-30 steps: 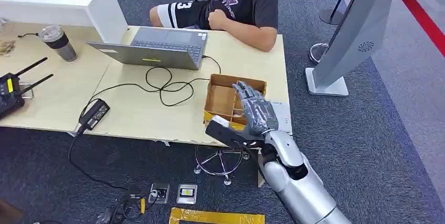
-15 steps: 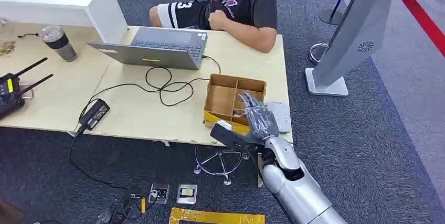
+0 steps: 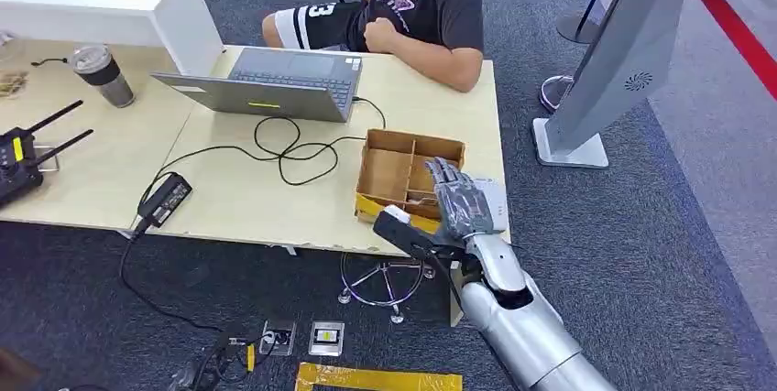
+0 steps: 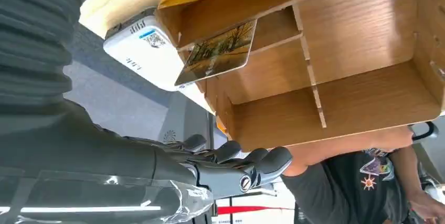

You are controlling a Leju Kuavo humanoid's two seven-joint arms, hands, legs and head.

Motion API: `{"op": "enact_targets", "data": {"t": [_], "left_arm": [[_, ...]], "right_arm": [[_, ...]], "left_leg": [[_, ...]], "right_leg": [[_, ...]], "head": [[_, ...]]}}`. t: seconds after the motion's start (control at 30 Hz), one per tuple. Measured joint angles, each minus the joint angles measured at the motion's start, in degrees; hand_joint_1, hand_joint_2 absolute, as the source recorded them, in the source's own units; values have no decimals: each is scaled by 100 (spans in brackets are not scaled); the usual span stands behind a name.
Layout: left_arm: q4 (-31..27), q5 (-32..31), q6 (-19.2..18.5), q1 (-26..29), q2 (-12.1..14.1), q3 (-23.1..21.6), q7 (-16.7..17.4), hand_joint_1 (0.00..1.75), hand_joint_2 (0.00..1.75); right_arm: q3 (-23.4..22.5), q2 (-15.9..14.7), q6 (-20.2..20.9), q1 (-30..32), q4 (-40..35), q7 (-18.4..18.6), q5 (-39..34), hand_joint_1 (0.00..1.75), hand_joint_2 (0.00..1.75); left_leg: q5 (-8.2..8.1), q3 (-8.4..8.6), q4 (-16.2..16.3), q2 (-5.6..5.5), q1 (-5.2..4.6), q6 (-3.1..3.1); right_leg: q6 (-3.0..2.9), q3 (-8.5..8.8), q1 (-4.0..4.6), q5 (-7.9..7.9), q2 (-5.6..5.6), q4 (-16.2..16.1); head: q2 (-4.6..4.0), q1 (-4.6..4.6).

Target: Pass the card to the sensor for recognition and then transmit it.

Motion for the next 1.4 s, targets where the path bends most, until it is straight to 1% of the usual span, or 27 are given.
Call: {"op": "enact_targets", "data": {"t": [0.4,0.47,0.5,0.57,0.6,0.7,0.77,0.8,1.03,1.13,1.27,1.37,1.4], "left_arm": [[0,-28,-7,-20,-7,-2,0,0,175],[0,-28,-5,-22,-9,-4,0,0,175],[0,-28,-5,-22,-9,-4,0,0,175],[0,-28,-2,-22,-9,-4,0,0,175],[0,-26,-2,-22,-11,-4,0,0,175],[0,-26,0,-23,-11,-4,0,0,175],[0,-24,0,-23,-11,-4,0,0,175],[0,-24,2,-23,-11,-4,0,0,175],[0,-22,2,-31,-15,-2,0,0,175],[0,-22,2,-38,-22,-2,0,0,175],[-2,-24,0,-44,-28,-2,0,0,175],[-2,-24,0,-48,-28,-2,0,0,175],[-2,-24,0,-48,-28,-2,0,0,175]], "right_arm": [[0,24,2,-170,186,7,107,2,175],[-2,44,4,-192,214,0,109,5,175],[-2,50,6,-199,225,-2,111,10,175],[-2,63,7,-210,249,-15,129,12,175],[-2,74,7,-215,260,-26,149,16,175],[-2,98,7,-230,271,-50,188,16,175],[-2,105,7,-254,291,-55,197,21,175],[-2,114,7,-267,304,-55,203,28,175],[-2,146,15,-301,370,-66,208,30,175],[-2,149,35,-314,409,-68,210,37,175],[-2,155,44,-321,468,-70,210,37,175],[-2,162,46,-331,509,-70,212,45,175],[-2,164,50,-335,527,-70,214,52,175]], "left_leg": [[0,0,0,0,0,0],[0,0,0,0,0,0],[0,0,0,0,0,0],[0,0,0,0,0,0],[0,0,0,0,0,0],[0,0,0,0,0,0],[0,-1,0,0,0,0],[0,-1,0,1,0,0],[0,-1,0,0,0,0],[0,-1,0,0,0,0],[0,-1,0,1,0,0],[0,-1,0,0,0,0],[0,-1,0,0,0,0]], "right_leg": [[0,0,0,0,1,0],[0,0,0,0,0,0],[0,0,0,0,1,0],[0,0,0,0,1,0],[0,0,0,0,1,0],[0,0,0,0,1,0],[0,0,0,0,1,0],[0,0,0,0,1,0],[0,0,0,0,1,0],[0,0,0,0,1,0],[0,0,0,0,1,0],[0,0,0,0,1,0],[0,0,0,0,1,0]], "head": [[0,2],[0,2],[-2,2],[0,2],[-2,0],[0,2],[-2,2],[0,2],[0,2],[-2,2],[-2,2],[-2,2],[-2,2]]}}
